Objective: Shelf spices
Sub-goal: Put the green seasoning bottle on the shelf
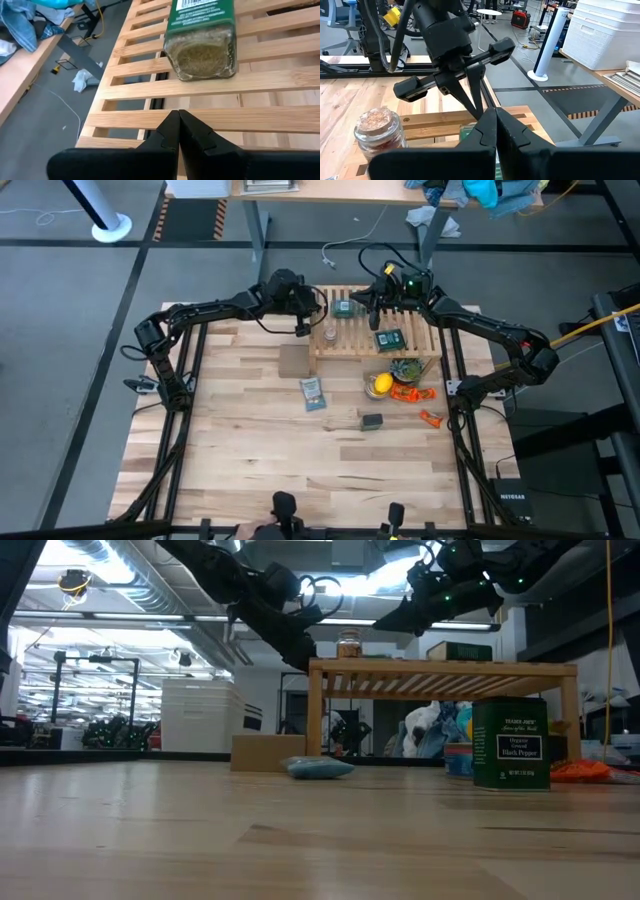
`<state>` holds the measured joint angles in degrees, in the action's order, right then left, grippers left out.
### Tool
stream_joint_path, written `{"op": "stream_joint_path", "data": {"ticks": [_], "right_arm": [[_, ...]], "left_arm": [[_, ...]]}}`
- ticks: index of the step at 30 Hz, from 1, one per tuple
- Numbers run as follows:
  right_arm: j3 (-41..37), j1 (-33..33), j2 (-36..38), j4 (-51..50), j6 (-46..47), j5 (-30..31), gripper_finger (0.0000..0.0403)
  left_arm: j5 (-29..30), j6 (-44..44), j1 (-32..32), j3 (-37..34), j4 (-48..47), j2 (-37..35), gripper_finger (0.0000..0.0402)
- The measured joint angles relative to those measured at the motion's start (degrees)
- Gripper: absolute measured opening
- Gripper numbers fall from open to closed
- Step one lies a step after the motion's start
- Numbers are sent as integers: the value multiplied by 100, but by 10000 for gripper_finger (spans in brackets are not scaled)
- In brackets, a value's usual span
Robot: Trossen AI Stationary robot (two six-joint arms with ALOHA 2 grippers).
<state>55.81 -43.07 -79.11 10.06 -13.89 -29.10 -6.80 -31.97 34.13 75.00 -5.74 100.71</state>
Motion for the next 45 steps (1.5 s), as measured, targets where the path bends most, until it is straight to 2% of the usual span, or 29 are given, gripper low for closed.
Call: {"op": "stream_joint_path", "data": {"ticks": [3,7,11,19,25,33,42,45], "right_arm": [[2,-2,0,-74,0,49,1],[2,-66,0,-613,-92,413,1],[2,-282,2,-1167,-150,514,1],[11,-544,332,-1566,-146,514,1],[11,-529,321,-2002,-297,772,1],[7,-533,243,-2314,-330,1121,1],[4,-526,222,-2306,-334,999,1],[4,-527,120,-2275,-332,775,1]], "left_arm": [[195,1,0,0,-14,0,0],[464,-1,11,0,-15,0,0],[477,-67,18,0,31,-17,0],[434,-113,85,0,-19,-201,0],[-588,31,83,0,239,-332,0],[-655,106,74,0,40,-332,0],[-1060,180,68,0,40,-330,0],[-1122,188,66,0,38,-330,0]]}}
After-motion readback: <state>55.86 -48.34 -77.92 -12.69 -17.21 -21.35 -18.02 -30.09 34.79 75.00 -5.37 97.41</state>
